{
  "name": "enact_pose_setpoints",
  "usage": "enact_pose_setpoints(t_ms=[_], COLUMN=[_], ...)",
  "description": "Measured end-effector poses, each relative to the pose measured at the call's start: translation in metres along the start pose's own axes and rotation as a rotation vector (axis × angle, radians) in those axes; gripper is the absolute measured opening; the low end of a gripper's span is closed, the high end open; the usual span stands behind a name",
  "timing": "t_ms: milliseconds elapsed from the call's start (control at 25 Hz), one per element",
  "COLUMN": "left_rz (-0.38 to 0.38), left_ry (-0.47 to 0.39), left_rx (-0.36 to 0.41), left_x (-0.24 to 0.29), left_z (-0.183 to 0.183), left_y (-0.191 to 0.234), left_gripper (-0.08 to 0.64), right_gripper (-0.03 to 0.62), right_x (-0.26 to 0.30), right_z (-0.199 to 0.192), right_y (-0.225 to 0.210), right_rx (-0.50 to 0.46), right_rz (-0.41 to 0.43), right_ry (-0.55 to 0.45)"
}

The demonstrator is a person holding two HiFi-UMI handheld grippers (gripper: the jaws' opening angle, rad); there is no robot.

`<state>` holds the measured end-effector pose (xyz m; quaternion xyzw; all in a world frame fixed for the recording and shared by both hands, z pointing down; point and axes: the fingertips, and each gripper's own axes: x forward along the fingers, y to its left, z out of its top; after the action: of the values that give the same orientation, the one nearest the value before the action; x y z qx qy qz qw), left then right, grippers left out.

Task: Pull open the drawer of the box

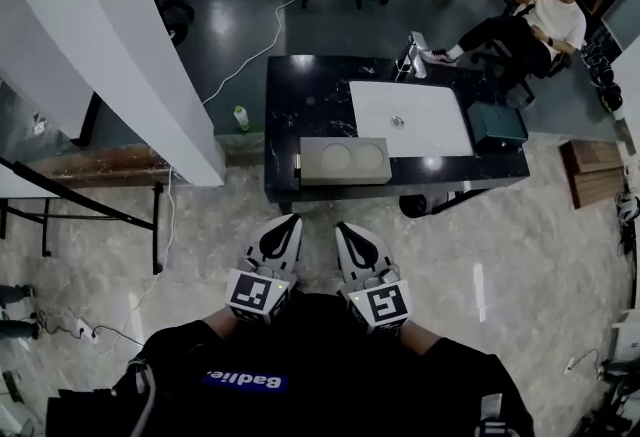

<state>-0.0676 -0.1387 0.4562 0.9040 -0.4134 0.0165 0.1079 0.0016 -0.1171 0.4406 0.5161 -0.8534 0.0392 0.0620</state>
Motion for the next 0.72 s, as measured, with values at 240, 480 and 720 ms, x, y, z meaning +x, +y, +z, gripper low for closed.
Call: enact_pose_setpoints(t_ms=[240,480,720], left_rz=[-0.019,0.023,0.043], left_ry=[0.021,0.051,0.139], left_rx=[-0.029,-0.152,-0.185], left_x=[0.018,0.05,0.082], left_z=[-0.005,-0.014,-0.037], left_y=[0.025,0.054,0.073], left_gripper=[-0.002,-0.002,0.0], right_gripper=[0.0,0.0,0.0], right_x=[0.025,0.043,0.052], right_z=[0.0,0.012,0.019], right_y=[-0.012,-0.037,-0.063], right_rx=[0.035,0.018,0.035], right_rz=[-0.033,-0.03,-0.037], right_ry=[0.029,0.023,0.02])
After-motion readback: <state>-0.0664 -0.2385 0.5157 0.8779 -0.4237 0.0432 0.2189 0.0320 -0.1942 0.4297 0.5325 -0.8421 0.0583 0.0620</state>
